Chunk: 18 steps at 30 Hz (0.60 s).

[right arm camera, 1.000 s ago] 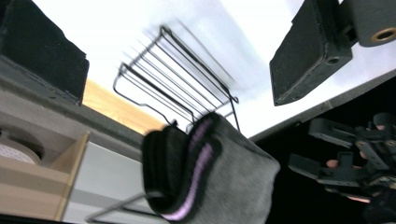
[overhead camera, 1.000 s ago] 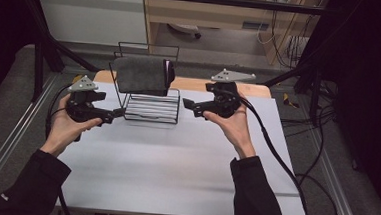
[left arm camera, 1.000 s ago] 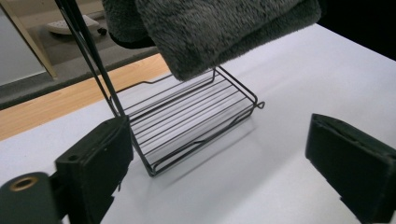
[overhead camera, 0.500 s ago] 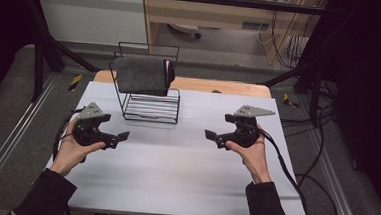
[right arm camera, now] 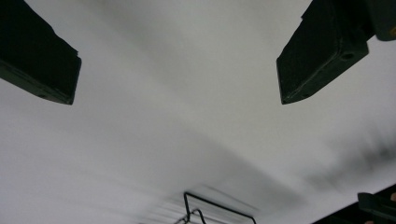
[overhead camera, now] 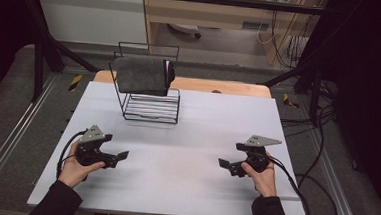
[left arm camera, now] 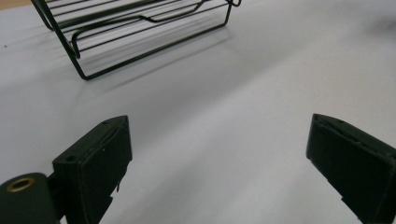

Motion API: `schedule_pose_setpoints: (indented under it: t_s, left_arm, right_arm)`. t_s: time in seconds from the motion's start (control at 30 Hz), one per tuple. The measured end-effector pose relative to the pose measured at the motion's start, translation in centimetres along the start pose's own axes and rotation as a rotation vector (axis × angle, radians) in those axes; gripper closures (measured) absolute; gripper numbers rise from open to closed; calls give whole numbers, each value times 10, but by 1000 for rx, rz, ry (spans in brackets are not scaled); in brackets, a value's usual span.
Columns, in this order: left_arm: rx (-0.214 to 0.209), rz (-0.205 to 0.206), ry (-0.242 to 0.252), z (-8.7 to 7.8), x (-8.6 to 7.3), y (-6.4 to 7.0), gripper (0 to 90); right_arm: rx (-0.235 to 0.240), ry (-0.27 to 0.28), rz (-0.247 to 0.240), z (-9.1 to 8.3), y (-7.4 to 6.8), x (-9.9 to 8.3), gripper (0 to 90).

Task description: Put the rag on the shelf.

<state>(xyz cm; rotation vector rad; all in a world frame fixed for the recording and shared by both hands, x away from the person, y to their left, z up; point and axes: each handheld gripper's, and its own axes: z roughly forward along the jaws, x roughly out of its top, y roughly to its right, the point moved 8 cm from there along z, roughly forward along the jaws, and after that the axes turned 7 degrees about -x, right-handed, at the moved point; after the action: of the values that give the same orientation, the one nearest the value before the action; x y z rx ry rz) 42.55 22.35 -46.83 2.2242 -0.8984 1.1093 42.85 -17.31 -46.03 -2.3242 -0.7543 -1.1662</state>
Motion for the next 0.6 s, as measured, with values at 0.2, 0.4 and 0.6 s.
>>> schedule_pose_setpoints:
  t_s: [0.2,0.4,0.6]
  left_arm:
    - [10,2,-22,0,-17,-2,70]
    - [6,16,-32,-2,-24,-3,71]
    - [-3,20,-39,-2,-28,-1,70]
  right_arm:
    - [-2,-14,9,-7,11,-29,7]
    - [-10,-9,33,-15,19,-47,7]
    - [-29,-15,35,-21,25,-54,7]
